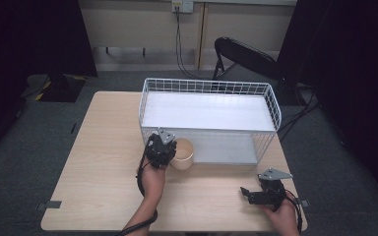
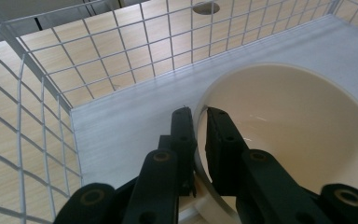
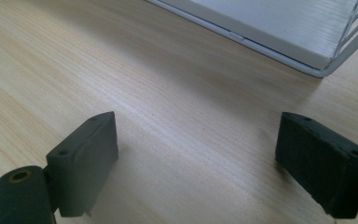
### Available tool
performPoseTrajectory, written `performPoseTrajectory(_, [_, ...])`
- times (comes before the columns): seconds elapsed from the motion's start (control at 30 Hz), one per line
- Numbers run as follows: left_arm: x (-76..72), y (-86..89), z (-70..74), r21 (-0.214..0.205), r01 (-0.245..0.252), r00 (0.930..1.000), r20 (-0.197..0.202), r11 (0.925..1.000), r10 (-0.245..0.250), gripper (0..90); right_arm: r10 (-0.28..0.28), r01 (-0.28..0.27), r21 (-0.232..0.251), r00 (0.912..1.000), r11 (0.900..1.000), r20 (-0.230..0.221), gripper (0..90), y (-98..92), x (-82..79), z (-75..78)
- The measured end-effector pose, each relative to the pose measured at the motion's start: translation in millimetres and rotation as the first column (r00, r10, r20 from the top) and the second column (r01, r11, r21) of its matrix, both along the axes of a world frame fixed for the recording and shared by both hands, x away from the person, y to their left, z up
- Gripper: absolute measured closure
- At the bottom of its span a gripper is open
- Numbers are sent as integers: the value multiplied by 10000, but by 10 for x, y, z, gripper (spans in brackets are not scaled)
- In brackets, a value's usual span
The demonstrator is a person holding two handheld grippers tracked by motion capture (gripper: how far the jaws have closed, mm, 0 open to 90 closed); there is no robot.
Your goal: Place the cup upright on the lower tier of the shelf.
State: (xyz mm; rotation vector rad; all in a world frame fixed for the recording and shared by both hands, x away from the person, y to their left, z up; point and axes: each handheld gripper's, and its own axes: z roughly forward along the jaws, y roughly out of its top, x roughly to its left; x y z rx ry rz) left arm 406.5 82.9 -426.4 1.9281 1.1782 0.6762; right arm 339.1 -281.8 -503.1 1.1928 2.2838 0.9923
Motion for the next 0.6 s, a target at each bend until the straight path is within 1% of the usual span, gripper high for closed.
performPoseTrajectory(0.1, [8, -4, -1, -19, -123, 9999, 68, 9999, 123, 819, -9, 9, -12, 10000, 10000, 4, 125, 0, -1, 0])
performPoseTrajectory(0.23, [9, -19, -7, -72, -150, 9998, 144, 9999, 151, 817, -8, 8, -10, 10000, 10000, 2, 125, 0, -1, 0])
performPoseTrajectory(0.27, [14, -17, -3, 17, -156, 9998, 102, 9999, 155, 817, -10, 10, -12, 10000, 10000, 3, 125, 0, -1, 0])
performPoseTrajectory(0.3, [14, -17, -3, 17, -156, 9998, 102, 9999, 155, 817, -10, 10, -12, 10000, 10000, 3, 125, 0, -1, 0])
performPoseTrajectory(0.33, [19, -25, -7, -71, -239, 9996, 164, 9997, 240, 817, -10, 10, -10, 10000, 10000, 0, 125, 0, -2, 0])
performPoseTrajectory(0.43, [19, -28, -10, -90, -233, 9995, 192, 9997, 234, 816, -17, 17, -11, 10000, 10000, -1, 125, 0, -3, 1])
performPoseTrajectory(0.47, [17, -21, -7, -27, -209, 9997, 151, 9998, 209, 814, -17, 17, -10, 10000, 10000, 1, 125, 0, -3, 1])
performPoseTrajectory(0.5, [16, -21, -10, -129, -233, 9995, 204, 9996, 235, 811, -16, 16, -10, 10000, 10000, 0, 125, 0, -3, 1])
performPoseTrajectory(0.53, [11, -16, -7, -140, -255, 9993, 277, 9996, 259, 809, -17, 17, -11, 10000, 10000, -1, 125, 0, -3, 1])
performPoseTrajectory(0.6, [10, -18, 6, -370, -330, 9986, 397, 9988, 345, 787, -17, 17, -10, 10000, 10000, 0, 125, 0, -3, 1])
